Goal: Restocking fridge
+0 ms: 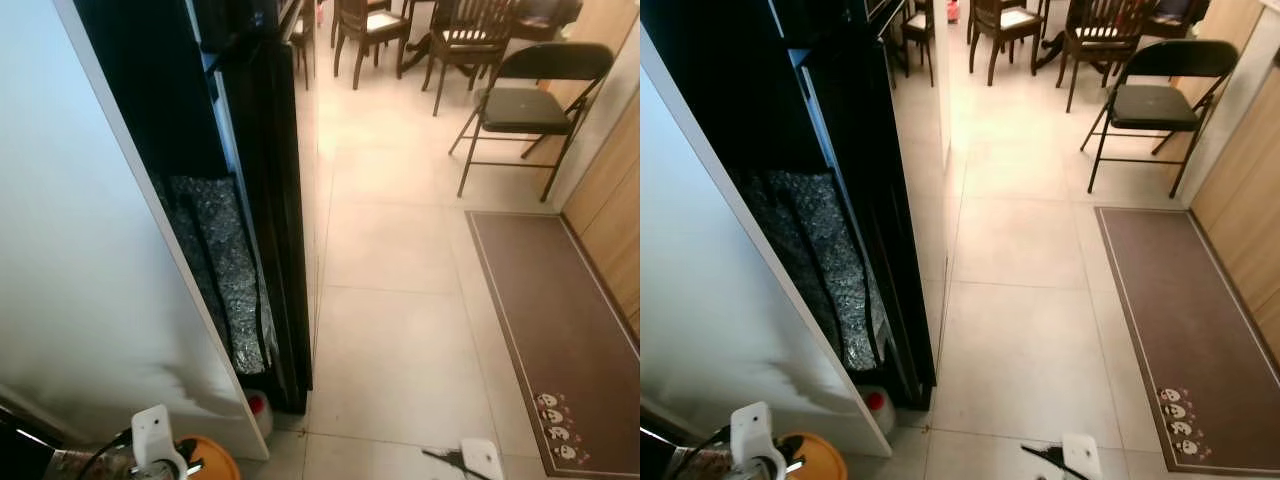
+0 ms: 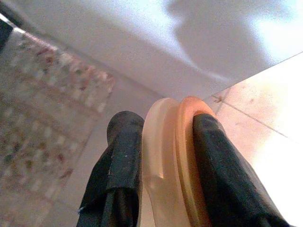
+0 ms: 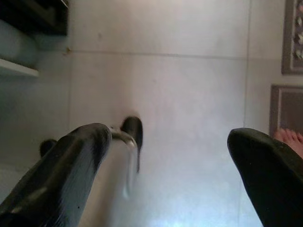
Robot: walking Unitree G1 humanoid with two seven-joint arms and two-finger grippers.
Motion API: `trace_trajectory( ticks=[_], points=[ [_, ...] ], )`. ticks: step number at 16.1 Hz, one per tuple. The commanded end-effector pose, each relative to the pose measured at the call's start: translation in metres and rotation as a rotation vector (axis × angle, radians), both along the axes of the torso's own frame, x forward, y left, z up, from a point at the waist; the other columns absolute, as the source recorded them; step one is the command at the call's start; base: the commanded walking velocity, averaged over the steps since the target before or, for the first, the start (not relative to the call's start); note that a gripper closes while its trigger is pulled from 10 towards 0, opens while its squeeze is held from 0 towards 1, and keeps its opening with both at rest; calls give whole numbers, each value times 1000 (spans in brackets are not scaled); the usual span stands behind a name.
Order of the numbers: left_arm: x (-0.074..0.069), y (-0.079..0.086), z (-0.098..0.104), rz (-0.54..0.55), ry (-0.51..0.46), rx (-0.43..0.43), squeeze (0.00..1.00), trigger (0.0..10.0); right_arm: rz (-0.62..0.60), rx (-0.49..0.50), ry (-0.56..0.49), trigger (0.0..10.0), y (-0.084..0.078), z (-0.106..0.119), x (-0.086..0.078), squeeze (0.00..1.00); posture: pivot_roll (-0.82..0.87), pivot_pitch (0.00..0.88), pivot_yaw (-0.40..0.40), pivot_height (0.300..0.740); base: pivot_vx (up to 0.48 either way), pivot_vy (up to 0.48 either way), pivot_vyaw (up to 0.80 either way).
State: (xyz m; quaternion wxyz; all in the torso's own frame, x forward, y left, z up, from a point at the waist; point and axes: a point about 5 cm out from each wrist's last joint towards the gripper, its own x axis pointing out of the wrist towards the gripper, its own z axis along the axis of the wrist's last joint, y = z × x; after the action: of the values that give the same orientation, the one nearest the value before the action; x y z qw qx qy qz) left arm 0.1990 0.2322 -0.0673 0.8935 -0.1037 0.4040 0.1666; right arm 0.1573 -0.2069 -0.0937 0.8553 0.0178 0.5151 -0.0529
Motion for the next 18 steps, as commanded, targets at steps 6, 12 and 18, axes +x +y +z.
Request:
trace_trajectory(
  ticks=[6,12,18],
  points=[
    [-5,1,-3,33,33,-1,0,10000,-33,-2,-34,10000,2,2,6,0,-43,0,53,740,0,0,0],
    [-9,-2,-6,-19,65,5,0,10000,-43,1,-12,10000,2,-1,-2,0,-68,0,76,740,0,136,0],
    [-15,-1,-9,-27,82,3,0,10000,-40,3,-8,10000,2,-2,-5,0,-75,0,66,740,0,384,0]
  ],
)
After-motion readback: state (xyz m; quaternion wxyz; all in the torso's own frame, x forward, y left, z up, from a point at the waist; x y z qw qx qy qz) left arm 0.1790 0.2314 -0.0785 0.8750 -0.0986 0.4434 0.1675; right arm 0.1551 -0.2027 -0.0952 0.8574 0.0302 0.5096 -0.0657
